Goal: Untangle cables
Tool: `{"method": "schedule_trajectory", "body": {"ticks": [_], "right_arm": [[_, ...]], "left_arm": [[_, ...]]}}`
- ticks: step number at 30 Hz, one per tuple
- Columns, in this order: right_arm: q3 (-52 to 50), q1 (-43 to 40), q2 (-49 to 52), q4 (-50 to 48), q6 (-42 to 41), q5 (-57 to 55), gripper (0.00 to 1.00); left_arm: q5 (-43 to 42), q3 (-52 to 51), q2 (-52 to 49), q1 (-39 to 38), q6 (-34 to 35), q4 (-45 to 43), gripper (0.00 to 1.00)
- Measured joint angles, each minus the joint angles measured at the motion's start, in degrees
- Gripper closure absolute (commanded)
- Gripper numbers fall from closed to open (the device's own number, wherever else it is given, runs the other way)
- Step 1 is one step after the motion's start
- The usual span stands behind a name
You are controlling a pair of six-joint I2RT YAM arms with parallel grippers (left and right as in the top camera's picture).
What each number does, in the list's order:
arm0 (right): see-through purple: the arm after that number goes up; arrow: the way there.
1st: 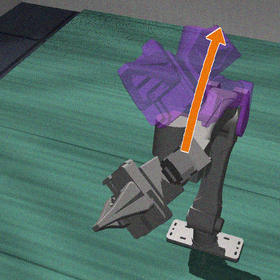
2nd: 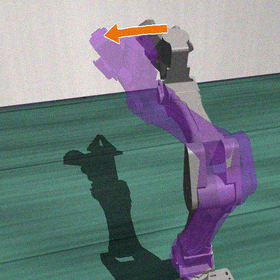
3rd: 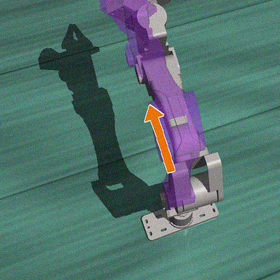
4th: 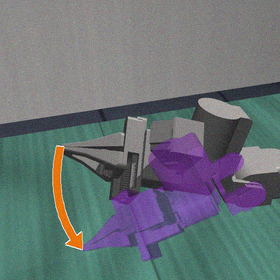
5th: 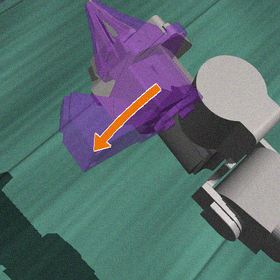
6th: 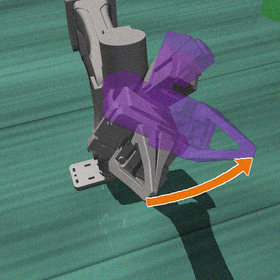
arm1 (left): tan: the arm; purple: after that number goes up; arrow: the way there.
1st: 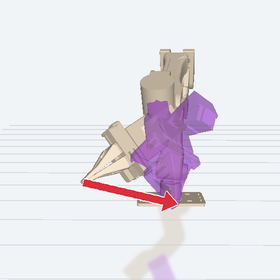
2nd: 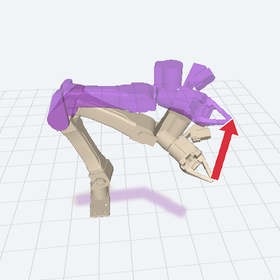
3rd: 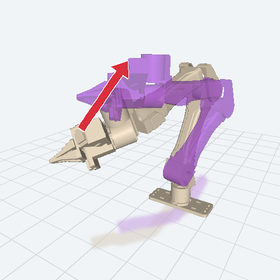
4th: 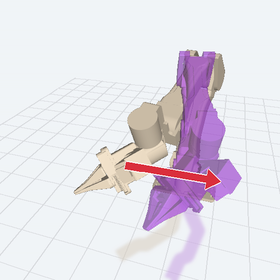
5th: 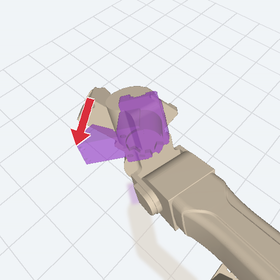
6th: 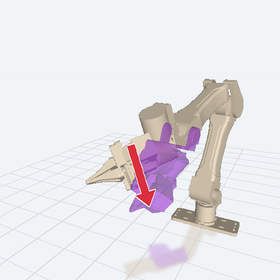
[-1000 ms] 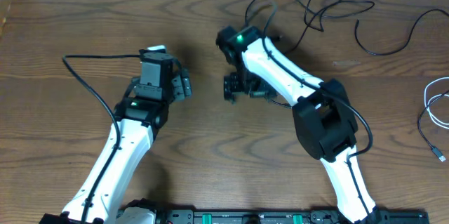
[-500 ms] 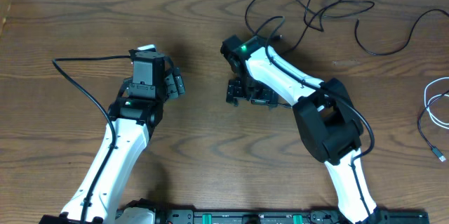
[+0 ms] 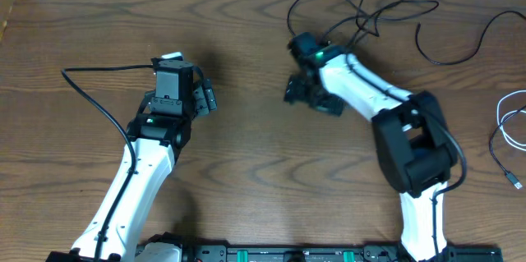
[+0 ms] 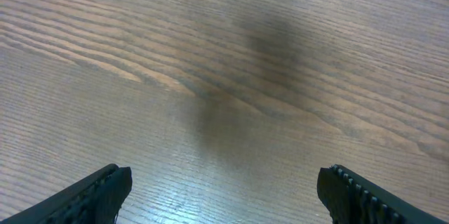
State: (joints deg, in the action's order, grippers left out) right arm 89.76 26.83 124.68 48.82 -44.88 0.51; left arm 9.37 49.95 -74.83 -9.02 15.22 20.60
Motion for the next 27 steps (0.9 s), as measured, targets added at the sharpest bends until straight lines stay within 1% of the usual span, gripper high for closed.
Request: {"method": "schedule_trajectory", "body": {"ticks": [5, 8, 10, 14, 19, 20, 23, 27], "right_arm": [[-0.2, -4.3, 0.2, -9.0, 6.4, -2.7, 0.21], [-0.4, -6.1, 0.8, -14.8, 10.0, -4.0, 0.26], [-0.5, -6.9, 1.3, -17.9, 11.7, -4.4, 0.28], [-0.5, -8.3, 2.7, -23.7, 13.5, -4.9, 0.28], [0.4, -9.2, 5.4, -31.2, 14.8, -5.9, 0.37], [0.6, -9.3, 5.9, -32.4, 15.0, -6.0, 0.39], [1.0, -9.8, 7.2, -35.9, 15.6, -6.2, 0.51], [1.3, -10.5, 9.0, -41.5, 15.6, -6.1, 0.61]], "left_arm": [[0.0, 0.0, 0.0, 0.0, 0.0, 0.0, 0.10], [0.0, 0.0, 0.0, 0.0, 0.0, 0.0, 0.11], [0.0, 0.0, 0.0, 0.0, 0.0, 0.0, 0.11], [0.0, 0.0, 0.0, 0.0, 0.0, 0.0, 0.10], [0.0, 0.0, 0.0, 0.0, 0.0, 0.0, 0.10], [0.0, 0.0, 0.0, 0.0, 0.0, 0.0, 0.10], [0.0, 0.0, 0.0, 0.0, 0.0, 0.0, 0.10], [0.0, 0.0, 0.0, 0.0, 0.0, 0.0, 0.10]]}}
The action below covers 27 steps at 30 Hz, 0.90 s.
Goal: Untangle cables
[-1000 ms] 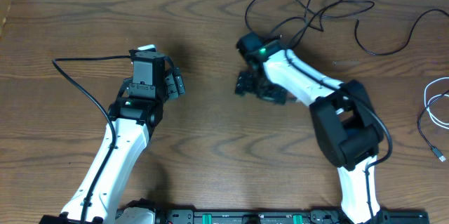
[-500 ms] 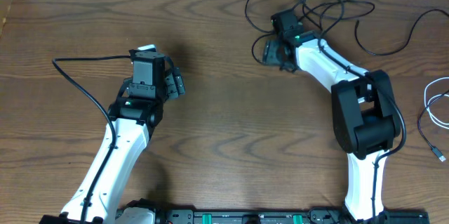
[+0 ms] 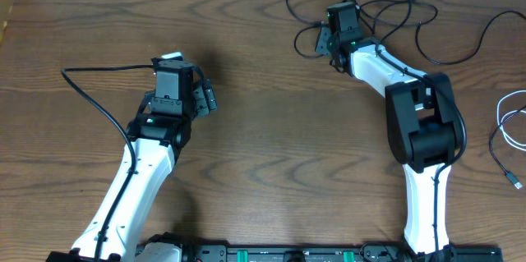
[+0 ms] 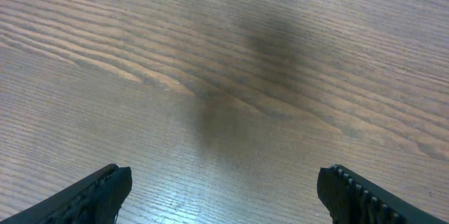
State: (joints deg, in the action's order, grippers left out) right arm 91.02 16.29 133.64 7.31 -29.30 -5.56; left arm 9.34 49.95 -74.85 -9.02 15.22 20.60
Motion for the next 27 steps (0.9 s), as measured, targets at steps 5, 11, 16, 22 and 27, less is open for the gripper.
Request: {"method": "schedule_trajectory", "body": {"ticks": [5, 11, 16, 22, 27], "right_arm": [[-0.1, -0.4, 1.4, -5.7, 0.0, 0.6, 0.67], [2.3, -1.2, 2.2, -4.0, 0.8, 3.0, 0.43], [10.4, -2.1, 2.9, 9.6, 7.8, 6.9, 0.01], [17.2, -4.2, 3.3, 26.0, 13.6, 7.1, 0.01], [17.7, -4.8, 2.2, 29.2, 15.2, 5.7, 0.01]], "left_arm": [[0.0, 0.0, 0.0, 0.0, 0.0, 0.0, 0.11], [0.0, 0.0, 0.0, 0.0, 0.0, 0.0, 0.10], [0.0, 0.0, 0.0, 0.0, 0.0, 0.0, 0.10], [0.0, 0.0, 0.0, 0.0, 0.0, 0.0, 0.10], [0.0, 0.0, 0.0, 0.0, 0.0, 0.0, 0.11]]}}
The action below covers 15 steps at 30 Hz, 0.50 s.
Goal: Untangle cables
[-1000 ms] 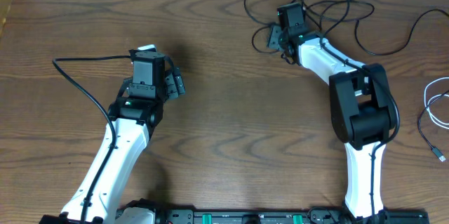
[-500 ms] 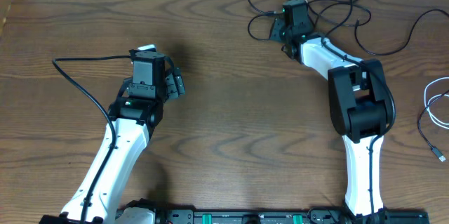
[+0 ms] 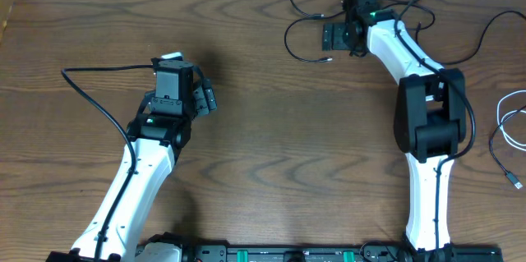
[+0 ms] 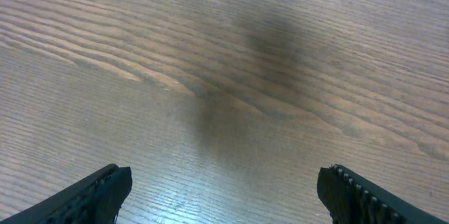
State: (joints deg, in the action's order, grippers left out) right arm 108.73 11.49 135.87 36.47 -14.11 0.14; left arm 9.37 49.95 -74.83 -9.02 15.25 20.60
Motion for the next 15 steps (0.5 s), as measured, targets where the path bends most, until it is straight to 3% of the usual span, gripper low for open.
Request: {"method": "schedule_trajectory", "body": {"ticks": [15], "right_arm": [[1.4, 0.5, -29.5, 3.5, 0.9, -1.2, 0.01]], "left_arm": [[0.0, 0.0, 0.0, 0.0, 0.0, 0.0, 0.10]]}}
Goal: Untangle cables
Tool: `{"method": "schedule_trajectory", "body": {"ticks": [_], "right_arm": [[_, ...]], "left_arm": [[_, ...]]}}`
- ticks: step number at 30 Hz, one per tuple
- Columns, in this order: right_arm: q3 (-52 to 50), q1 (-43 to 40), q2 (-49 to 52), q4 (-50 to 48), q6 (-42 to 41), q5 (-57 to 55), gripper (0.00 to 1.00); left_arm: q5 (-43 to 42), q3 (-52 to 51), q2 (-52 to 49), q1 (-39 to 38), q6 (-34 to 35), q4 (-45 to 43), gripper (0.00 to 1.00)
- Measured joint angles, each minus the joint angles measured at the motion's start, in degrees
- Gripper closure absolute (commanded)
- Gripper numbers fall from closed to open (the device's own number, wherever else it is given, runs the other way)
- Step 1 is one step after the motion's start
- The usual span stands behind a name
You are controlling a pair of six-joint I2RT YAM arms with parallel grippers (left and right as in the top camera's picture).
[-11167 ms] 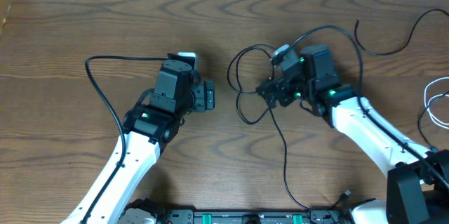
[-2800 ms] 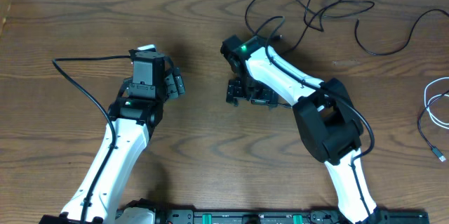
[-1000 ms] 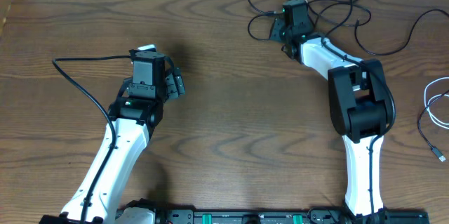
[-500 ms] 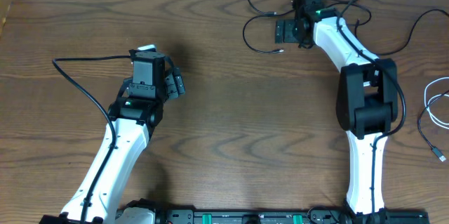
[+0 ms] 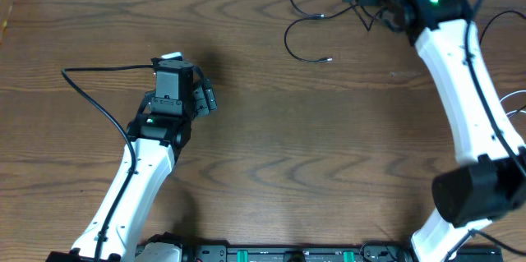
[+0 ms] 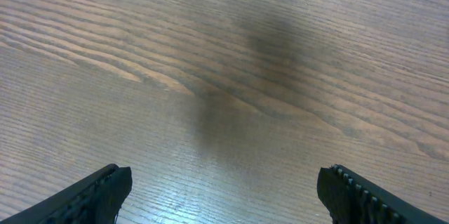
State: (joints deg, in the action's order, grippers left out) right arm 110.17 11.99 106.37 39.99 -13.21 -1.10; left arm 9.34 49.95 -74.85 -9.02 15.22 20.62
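Black cables (image 5: 380, 17) lie tangled at the back right of the table. One thin black cable (image 5: 289, 34) loops out to the left and ends in a free plug (image 5: 329, 59). My right gripper is at the table's back edge, over the top of the tangle; its jaws are too dark and small to read. My left gripper (image 5: 203, 98) (image 6: 224, 199) hangs open over bare wood at the left, far from the cables, with nothing between its fingers (image 6: 98, 194).
Another black cable (image 5: 491, 25) curves along the far right. A pale grey cable (image 5: 503, 122) lies at the right edge. A black lead (image 5: 90, 98) runs across the table to the left arm. The wooden table (image 5: 271, 147) ends at a white strip behind.
My right gripper has moved from just left of the tangle up to the table's back edge, and the arm now stretches in from the right. The left arm is unchanged.
At first my right gripper was mid-table, below the tangle. Then it was at the tangle's left loops. By half a second ago one cable lay spread leftward with a free plug on the wood. Now the gripper is at the back edge. The left gripper stayed open and still.
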Motion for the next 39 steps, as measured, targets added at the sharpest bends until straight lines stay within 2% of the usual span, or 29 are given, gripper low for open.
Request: {"method": "schedule_trajectory", "body": {"ticks": [39], "right_arm": [[0.0, 0.0, -0.1, 3.1, 0.0, 0.0, 0.01]], "left_arm": [[0.0, 0.0, 0.0, 0.0, 0.0, 0.0, 0.11]]}}
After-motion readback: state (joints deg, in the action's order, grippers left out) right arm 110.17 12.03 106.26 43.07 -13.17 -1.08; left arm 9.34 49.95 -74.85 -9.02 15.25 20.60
